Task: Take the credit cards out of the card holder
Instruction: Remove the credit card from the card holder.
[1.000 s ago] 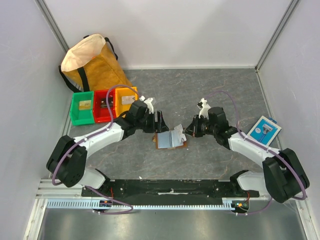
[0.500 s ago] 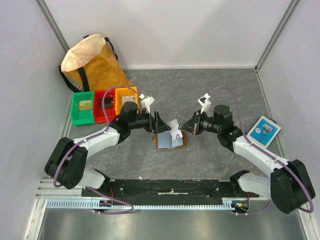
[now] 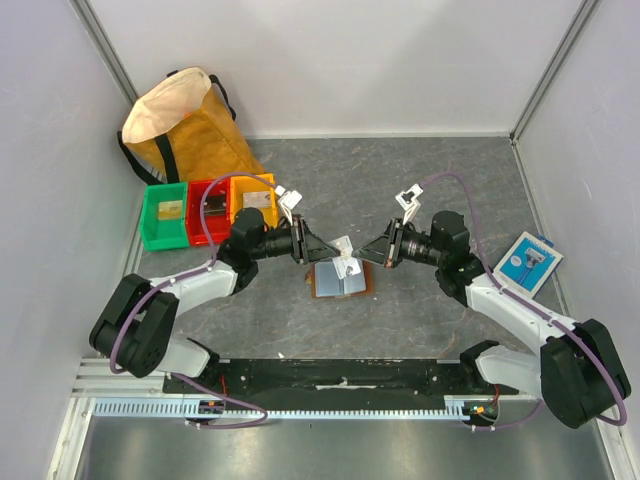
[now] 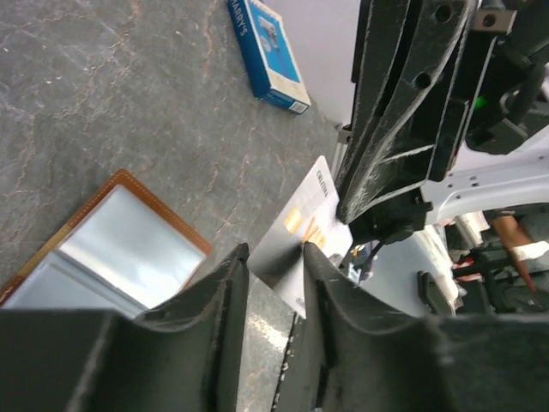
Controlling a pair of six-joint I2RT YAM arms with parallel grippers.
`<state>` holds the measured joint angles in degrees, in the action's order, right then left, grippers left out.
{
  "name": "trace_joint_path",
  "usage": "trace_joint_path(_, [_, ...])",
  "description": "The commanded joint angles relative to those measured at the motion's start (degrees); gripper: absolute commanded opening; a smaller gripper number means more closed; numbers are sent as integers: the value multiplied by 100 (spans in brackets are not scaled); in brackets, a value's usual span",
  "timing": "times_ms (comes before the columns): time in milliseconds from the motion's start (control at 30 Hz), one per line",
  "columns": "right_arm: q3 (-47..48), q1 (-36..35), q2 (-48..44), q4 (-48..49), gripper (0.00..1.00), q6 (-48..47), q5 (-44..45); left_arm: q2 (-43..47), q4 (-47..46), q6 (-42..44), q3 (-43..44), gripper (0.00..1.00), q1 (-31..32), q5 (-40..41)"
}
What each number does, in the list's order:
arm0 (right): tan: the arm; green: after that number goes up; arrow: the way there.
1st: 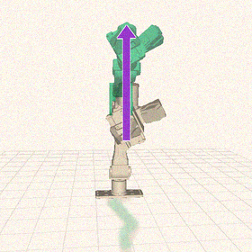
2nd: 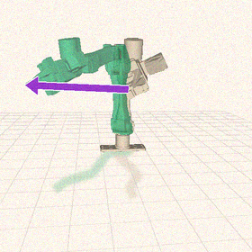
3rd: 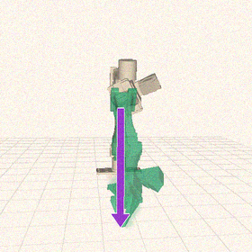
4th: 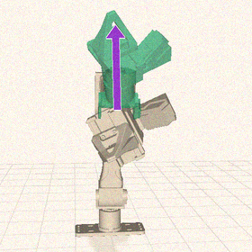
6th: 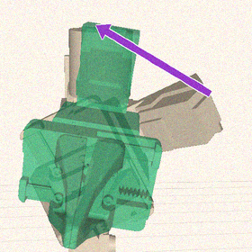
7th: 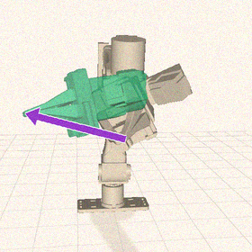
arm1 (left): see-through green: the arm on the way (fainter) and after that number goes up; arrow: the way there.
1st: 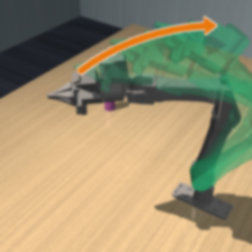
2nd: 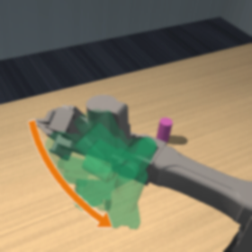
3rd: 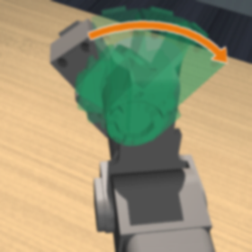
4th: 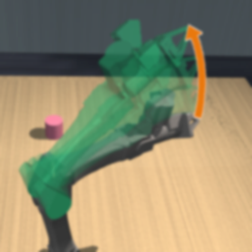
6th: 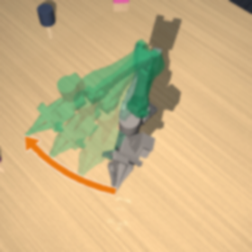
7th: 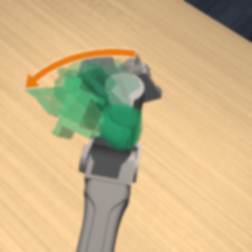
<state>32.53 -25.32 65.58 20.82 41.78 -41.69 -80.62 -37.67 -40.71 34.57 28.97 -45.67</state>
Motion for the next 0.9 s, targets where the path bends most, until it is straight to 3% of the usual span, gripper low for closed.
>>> trace_joint_path(0, [-80, 10, 7, 476, 0, 164, -190, 81, -539, -280, -81, 25, -6, -188])
trace_joint_path(100, [-124, 10, 7, 467, 0, 146, -129, 160, -513, -306, -143, 4, -23, -74])
trace_joint_path(233, [-151, 10, -45, 397, 1, 103, 91, 414, -391, -385, -292, 2, -41, 277])
trace_joint_path(300, [-133, 18, -107, 257, 11, -11, 248, 599, -224, -447, -406, 2, -58, 619])
trace_joint_path(467, [-54, 18, -318, -271, 56, -389, 785, 1258, 84, -683, -696, 2, -58, 1700])
trace_joint_path(533, [-89, 18, -353, -219, 69, -390, 855, 1487, 50, -911, -837, 2, -58, 1999])
trace_joint_path(667, [-413, 1, -213, 815, 84, 214, 724, 1865, -328, -1474, -1145, 2, -41, 2466])
trace_joint_path(867, [-669, -367, 279, 2293, 87, 1060, 838, 2076, -908, -2116, -1356, 2, 91, 2765])
